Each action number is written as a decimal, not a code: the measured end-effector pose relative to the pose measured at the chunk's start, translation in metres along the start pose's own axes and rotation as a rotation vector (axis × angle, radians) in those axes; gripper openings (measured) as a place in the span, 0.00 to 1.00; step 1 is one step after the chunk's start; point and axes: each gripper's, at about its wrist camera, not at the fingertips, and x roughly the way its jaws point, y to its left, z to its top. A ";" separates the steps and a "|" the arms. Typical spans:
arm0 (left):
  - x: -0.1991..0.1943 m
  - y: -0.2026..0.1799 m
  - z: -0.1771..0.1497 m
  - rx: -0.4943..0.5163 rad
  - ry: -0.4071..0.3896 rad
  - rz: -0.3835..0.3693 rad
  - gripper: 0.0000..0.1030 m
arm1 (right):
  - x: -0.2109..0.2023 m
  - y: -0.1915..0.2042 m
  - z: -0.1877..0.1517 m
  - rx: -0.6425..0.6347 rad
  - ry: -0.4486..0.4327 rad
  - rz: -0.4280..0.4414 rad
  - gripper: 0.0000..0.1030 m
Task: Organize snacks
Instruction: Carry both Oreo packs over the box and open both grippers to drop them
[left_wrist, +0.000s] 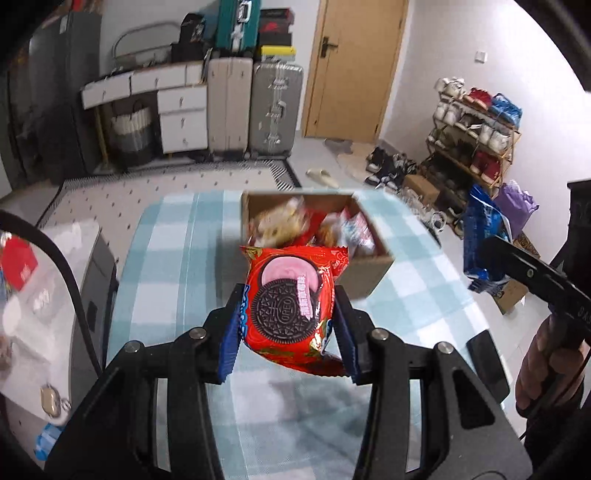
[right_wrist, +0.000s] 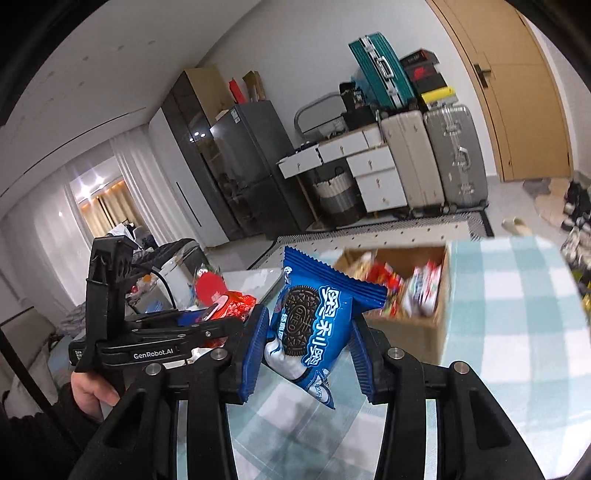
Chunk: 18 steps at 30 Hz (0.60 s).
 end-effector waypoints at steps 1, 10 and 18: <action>-0.004 -0.003 0.008 0.000 -0.007 -0.014 0.41 | -0.006 0.004 0.010 -0.021 -0.005 -0.019 0.42; -0.020 -0.041 0.074 0.045 -0.035 -0.062 0.41 | -0.007 0.010 0.086 -0.071 0.010 -0.094 0.42; 0.008 -0.072 0.123 0.089 -0.023 -0.043 0.41 | 0.021 -0.003 0.144 -0.071 0.016 -0.225 0.42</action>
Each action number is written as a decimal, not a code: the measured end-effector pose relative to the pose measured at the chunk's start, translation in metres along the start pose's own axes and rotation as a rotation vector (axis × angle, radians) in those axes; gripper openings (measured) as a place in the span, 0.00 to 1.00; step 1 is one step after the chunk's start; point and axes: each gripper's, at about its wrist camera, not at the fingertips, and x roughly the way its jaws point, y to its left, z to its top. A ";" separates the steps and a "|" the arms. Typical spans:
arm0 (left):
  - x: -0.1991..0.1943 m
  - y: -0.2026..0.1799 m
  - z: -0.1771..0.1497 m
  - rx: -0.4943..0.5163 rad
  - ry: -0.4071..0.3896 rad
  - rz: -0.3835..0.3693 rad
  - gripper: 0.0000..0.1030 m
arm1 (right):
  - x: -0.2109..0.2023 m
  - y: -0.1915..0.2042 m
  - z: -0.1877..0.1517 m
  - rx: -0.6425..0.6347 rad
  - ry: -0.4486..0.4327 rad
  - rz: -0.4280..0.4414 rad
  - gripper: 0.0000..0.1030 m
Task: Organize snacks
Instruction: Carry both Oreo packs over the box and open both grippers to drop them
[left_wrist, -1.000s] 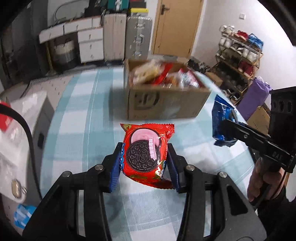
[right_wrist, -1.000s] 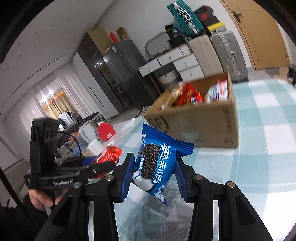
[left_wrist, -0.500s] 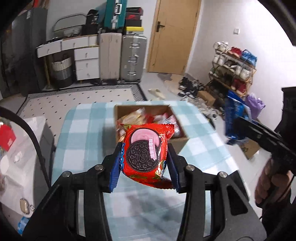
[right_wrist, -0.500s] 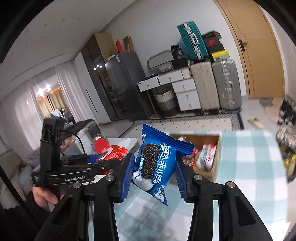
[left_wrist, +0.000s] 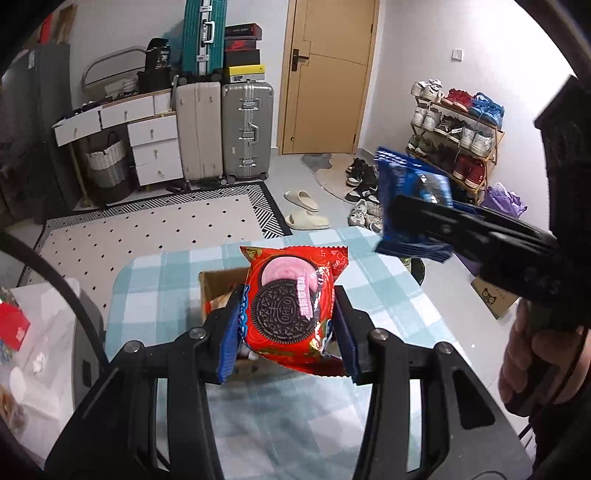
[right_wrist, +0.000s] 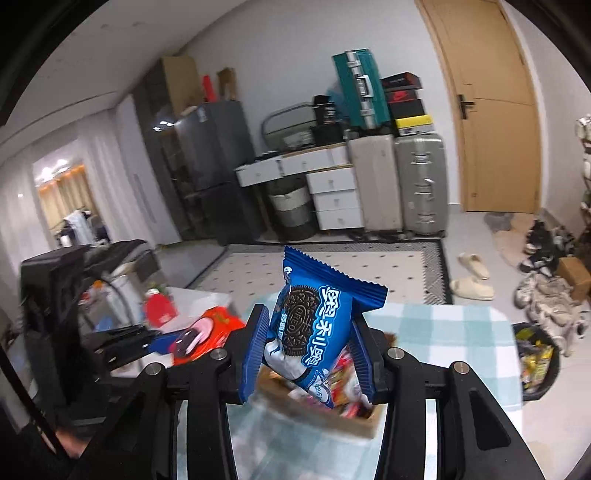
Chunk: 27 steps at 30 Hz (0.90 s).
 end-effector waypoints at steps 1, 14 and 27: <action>0.006 -0.001 0.005 0.002 0.004 -0.001 0.41 | 0.005 -0.003 0.005 -0.002 0.007 -0.011 0.42; 0.119 0.017 0.016 -0.028 0.081 -0.037 0.41 | 0.110 -0.048 0.037 -0.003 0.126 -0.017 0.42; 0.210 0.021 -0.030 0.055 0.171 -0.035 0.41 | 0.203 -0.076 -0.004 0.005 0.277 -0.006 0.42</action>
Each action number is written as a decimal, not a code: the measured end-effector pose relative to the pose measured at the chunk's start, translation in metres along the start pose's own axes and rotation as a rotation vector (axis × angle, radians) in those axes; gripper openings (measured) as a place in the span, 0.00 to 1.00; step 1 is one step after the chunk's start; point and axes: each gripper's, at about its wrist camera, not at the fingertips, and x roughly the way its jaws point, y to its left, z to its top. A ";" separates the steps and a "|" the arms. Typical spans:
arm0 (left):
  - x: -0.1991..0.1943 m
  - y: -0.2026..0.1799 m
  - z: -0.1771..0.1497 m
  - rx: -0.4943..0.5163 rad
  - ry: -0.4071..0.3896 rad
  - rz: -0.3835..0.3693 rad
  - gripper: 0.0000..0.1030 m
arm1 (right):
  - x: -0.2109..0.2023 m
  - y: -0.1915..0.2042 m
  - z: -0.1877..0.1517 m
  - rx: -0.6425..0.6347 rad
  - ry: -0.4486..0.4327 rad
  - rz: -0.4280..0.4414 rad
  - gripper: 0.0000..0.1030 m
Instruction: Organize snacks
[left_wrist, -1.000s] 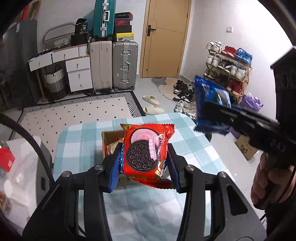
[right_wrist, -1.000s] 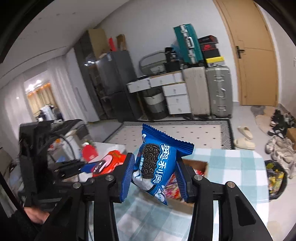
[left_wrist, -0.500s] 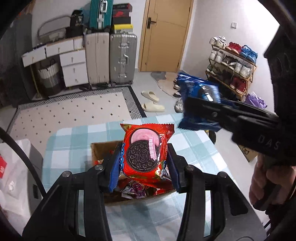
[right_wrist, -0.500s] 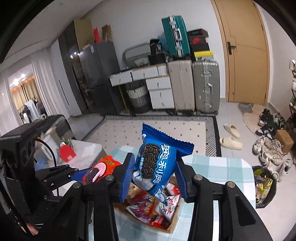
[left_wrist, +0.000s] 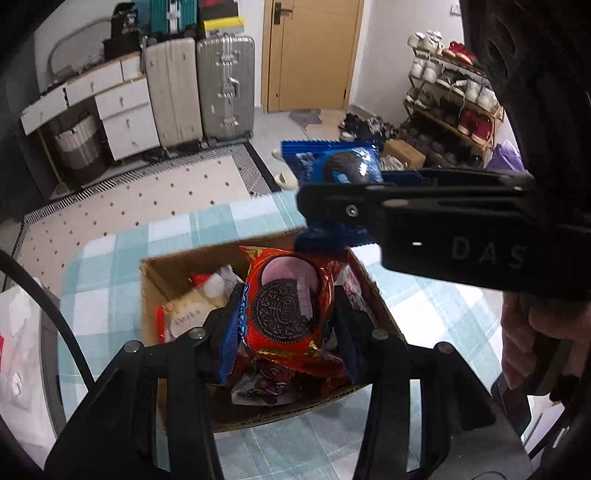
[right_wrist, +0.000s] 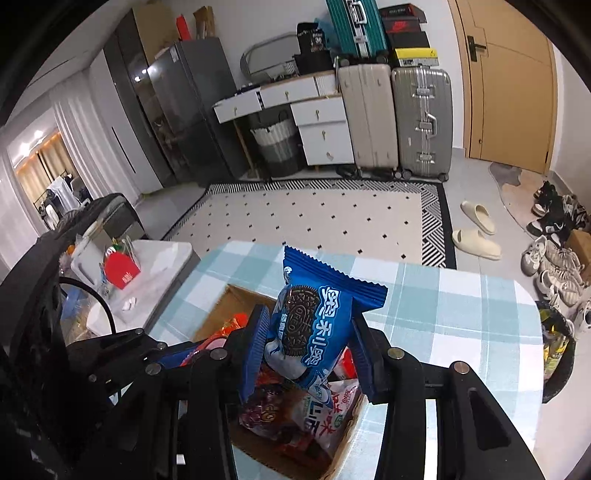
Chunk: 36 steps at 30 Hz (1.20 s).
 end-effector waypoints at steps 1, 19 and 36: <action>0.004 0.002 -0.001 -0.002 0.002 0.000 0.41 | 0.004 -0.001 -0.002 -0.001 0.009 0.001 0.42; 0.019 0.016 -0.006 0.003 0.055 0.017 0.64 | 0.036 -0.011 -0.020 -0.005 0.107 -0.012 0.53; -0.046 0.007 -0.008 -0.039 -0.073 0.055 0.65 | -0.040 -0.001 -0.017 0.003 -0.073 0.009 0.63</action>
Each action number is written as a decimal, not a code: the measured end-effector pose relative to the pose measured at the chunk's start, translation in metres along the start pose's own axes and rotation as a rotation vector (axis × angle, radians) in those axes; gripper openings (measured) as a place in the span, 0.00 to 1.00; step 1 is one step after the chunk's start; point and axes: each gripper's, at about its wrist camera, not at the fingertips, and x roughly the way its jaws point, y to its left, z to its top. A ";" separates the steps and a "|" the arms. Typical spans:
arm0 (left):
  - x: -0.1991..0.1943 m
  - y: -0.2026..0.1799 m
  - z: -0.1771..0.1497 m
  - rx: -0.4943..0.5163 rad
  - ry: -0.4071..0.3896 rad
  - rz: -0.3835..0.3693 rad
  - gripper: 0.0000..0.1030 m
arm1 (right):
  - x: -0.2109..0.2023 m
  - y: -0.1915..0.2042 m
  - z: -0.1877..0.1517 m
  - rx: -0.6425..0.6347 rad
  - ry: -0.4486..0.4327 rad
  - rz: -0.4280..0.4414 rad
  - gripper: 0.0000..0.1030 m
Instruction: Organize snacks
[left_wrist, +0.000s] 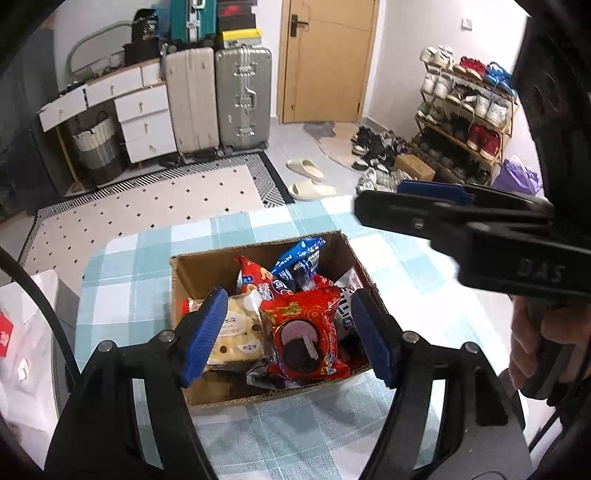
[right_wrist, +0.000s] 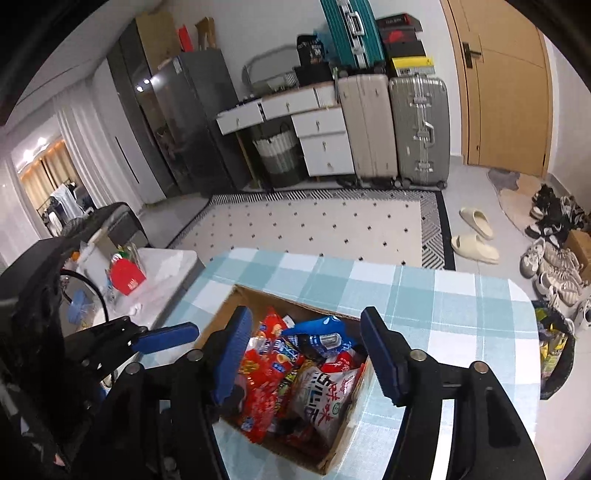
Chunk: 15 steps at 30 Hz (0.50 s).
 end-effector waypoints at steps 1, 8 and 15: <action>-0.007 -0.001 -0.002 -0.002 -0.015 0.006 0.65 | -0.008 0.002 -0.001 -0.004 -0.013 -0.004 0.65; -0.047 -0.010 -0.011 -0.002 -0.069 0.047 0.68 | -0.059 0.009 -0.015 0.018 -0.098 0.004 0.75; -0.104 -0.016 -0.027 -0.006 -0.184 0.098 0.78 | -0.115 0.021 -0.033 0.017 -0.193 -0.011 0.81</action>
